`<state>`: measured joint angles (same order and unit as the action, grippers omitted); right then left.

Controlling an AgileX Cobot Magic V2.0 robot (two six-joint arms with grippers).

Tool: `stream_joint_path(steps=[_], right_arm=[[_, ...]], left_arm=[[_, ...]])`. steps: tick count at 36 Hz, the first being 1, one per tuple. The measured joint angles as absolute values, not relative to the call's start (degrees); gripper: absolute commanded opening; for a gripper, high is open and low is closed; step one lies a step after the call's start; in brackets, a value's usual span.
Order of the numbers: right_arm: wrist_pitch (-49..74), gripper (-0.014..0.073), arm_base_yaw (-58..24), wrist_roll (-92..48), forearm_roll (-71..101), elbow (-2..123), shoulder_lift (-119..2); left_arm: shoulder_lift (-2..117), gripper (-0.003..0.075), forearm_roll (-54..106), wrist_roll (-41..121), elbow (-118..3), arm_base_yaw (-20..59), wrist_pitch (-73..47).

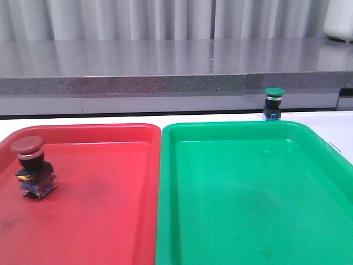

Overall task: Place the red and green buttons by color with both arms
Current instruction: 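Open the left gripper and lift it away from the button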

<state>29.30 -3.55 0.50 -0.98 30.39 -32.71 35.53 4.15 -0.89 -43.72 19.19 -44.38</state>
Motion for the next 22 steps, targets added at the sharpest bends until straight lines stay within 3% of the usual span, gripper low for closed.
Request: stream_joint_path(steps=[14,22], right_arm=[[25.5,0.0516,-3.5,0.5,-0.6,30.9,-33.5],[26.5,0.0516,-3.5,0.5,-0.5,37.4,-42.1]], left_arm=[[35.5,0.0511,1.7,-3.1,-43.7,19.2,-44.4],[35.5,0.0511,1.7,-3.2,-43.7,19.2,-44.4]])
